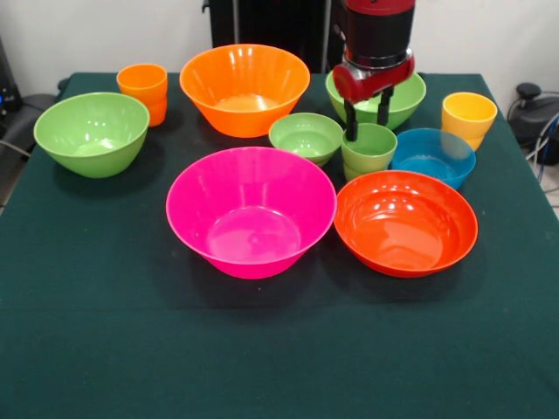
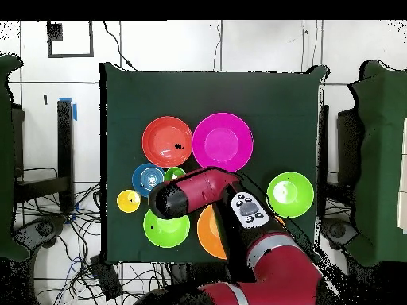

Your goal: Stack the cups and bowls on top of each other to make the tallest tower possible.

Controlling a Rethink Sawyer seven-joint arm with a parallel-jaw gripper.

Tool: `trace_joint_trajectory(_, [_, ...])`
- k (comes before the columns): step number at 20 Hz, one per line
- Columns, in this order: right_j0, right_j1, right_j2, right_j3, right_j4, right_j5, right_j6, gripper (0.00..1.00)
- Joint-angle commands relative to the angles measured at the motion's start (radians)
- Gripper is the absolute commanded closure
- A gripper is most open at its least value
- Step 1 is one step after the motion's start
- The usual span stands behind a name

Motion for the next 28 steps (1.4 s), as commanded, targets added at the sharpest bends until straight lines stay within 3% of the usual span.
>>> trace_joint_trajectory(1, [-0.01, 0.028, 0.007, -0.075, -0.006, -0.009, 0.06, 0.0])
trace_joint_trajectory(28, [0.037, 0.086, -0.03, -0.093, -0.03, -0.051, 0.09, 0.0])
